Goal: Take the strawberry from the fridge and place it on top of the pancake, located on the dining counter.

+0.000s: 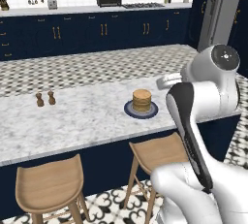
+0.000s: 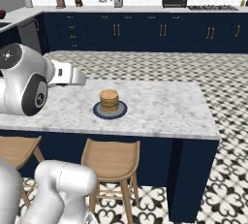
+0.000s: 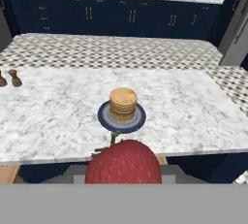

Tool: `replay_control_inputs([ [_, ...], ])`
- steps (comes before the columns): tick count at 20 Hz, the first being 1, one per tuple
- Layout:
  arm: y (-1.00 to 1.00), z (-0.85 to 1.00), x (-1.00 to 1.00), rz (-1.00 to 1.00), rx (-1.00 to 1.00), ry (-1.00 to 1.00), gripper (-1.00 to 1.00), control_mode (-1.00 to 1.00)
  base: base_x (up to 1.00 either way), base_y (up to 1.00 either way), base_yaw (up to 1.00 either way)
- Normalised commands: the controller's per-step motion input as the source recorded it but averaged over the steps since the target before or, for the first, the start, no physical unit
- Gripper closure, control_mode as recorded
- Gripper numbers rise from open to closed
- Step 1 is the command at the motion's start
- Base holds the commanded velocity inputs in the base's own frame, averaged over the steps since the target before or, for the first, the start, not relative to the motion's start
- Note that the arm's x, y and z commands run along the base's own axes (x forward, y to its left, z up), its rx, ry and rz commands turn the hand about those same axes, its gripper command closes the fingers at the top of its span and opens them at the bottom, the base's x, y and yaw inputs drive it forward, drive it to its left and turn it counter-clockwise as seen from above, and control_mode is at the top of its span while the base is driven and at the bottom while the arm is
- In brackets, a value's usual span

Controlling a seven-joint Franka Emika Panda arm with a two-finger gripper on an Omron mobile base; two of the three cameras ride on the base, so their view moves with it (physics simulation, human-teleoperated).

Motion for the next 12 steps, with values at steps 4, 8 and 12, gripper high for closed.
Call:
replay_control_inputs([
  [4,-0.12,-0.24,1.00,0.00,0.02,0.20,1.00,-1.00,0.00,0.00,0.00],
  [8,-0.01,-0.32,1.00,-0.01,0.00,0.18,1.00,-1.00,0.00,0.00,0.00],
  [12,0.00,-0.52,1.00,-0.02,0.00,0.28,1.00,-1.00,0.00,0.00,0.00],
])
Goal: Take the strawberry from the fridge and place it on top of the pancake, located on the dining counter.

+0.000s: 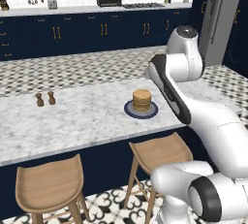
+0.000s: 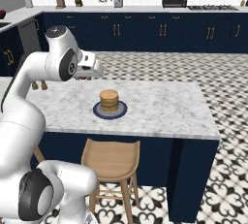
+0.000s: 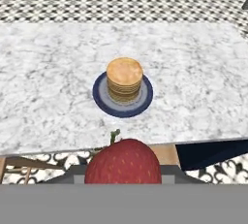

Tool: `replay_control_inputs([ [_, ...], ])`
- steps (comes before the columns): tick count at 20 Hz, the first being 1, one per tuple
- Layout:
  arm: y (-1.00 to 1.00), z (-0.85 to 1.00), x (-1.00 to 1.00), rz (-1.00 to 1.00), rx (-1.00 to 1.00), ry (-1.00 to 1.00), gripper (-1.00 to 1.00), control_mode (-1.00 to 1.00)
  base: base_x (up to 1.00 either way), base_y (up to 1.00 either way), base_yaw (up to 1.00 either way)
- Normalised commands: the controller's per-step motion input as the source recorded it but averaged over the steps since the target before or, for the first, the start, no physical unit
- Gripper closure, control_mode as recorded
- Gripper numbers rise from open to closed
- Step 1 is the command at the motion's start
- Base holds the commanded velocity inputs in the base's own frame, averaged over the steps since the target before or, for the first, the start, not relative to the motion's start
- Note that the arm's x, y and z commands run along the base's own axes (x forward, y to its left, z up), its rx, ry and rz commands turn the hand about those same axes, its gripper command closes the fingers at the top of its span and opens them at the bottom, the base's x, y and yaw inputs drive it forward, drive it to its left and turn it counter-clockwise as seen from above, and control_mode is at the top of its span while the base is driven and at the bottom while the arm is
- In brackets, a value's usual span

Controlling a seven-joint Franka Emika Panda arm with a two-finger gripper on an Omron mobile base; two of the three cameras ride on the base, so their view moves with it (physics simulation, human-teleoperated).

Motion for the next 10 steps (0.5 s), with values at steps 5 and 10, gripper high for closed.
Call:
replay_control_inputs([
  [5,0.00,-0.50,1.00,-0.02,0.00,0.40,1.00,-1.00,0.00,0.00,0.00],
  [10,-0.02,-0.41,1.00,0.00,0.00,0.17,1.00,-1.00,0.00,0.00,0.00],
])
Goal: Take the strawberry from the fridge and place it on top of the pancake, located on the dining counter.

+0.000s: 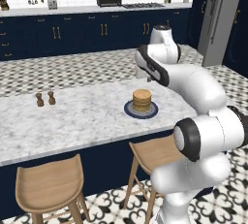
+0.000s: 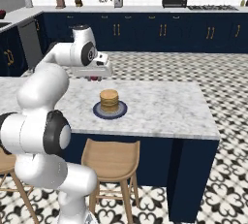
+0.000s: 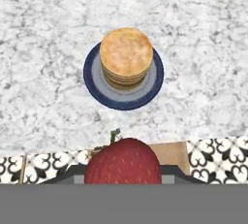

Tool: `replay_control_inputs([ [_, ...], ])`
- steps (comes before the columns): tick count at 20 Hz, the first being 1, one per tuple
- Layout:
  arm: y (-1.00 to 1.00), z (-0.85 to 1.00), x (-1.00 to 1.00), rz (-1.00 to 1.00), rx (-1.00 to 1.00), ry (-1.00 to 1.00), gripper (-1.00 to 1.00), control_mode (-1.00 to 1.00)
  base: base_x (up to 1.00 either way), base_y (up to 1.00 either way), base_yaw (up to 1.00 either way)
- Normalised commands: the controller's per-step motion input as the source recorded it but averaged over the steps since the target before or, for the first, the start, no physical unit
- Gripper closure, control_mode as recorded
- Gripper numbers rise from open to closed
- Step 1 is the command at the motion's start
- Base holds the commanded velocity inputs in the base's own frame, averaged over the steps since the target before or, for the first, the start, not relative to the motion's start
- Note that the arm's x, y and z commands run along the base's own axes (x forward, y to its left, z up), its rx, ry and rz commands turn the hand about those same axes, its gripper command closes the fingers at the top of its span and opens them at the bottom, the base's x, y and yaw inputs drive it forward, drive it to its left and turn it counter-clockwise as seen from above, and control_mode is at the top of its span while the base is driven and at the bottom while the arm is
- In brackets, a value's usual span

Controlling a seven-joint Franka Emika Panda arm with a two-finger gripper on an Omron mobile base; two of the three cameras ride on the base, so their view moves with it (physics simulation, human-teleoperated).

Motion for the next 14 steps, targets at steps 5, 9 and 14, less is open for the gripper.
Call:
replay_control_inputs([
  [5,-0.19,-0.46,1.00,0.06,0.00,0.01,1.00,-1.00,0.00,0.00,0.00],
  [9,0.00,-0.78,1.00,0.05,0.00,0.10,1.00,-1.00,0.00,0.00,0.00],
  [14,0.00,-0.70,1.00,0.04,-0.01,0.08,1.00,-1.00,0.00,0.00,0.00],
])
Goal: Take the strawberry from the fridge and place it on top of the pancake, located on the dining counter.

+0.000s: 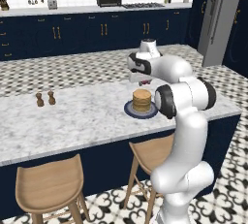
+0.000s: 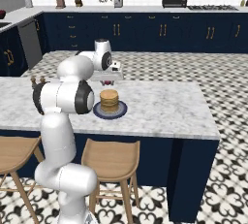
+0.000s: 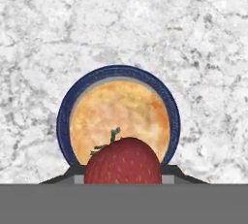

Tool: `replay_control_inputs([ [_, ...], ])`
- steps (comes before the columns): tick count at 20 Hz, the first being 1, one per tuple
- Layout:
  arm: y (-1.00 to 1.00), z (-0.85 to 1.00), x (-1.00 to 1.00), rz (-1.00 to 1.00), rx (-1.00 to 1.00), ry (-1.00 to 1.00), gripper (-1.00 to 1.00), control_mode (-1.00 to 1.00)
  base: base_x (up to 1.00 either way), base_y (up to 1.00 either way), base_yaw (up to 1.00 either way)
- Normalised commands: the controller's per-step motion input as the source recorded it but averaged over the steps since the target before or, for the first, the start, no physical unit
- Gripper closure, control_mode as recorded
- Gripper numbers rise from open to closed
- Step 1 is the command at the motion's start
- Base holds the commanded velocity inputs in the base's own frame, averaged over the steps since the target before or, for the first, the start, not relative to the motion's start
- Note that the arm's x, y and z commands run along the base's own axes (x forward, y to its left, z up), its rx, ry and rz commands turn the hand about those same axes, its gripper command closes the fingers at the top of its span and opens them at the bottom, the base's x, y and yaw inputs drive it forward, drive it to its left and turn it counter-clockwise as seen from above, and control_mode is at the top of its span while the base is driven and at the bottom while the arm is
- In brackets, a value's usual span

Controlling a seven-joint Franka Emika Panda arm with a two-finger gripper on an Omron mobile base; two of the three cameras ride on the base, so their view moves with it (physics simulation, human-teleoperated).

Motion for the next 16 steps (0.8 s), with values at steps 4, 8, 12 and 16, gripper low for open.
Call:
replay_control_inputs([
  [4,-0.01,-0.48,0.55,0.00,0.00,0.04,1.00,-1.00,0.00,0.00,0.00],
  [8,0.00,-0.18,-0.09,0.00,0.00,0.15,1.00,-1.00,0.00,0.00,0.00],
  [12,-0.07,0.00,-0.30,0.00,0.01,0.12,1.00,-1.00,0.00,0.00,0.00],
  [16,0.00,-0.06,-0.28,0.00,0.00,0.13,1.00,-1.00,0.00,0.00,0.00],
])
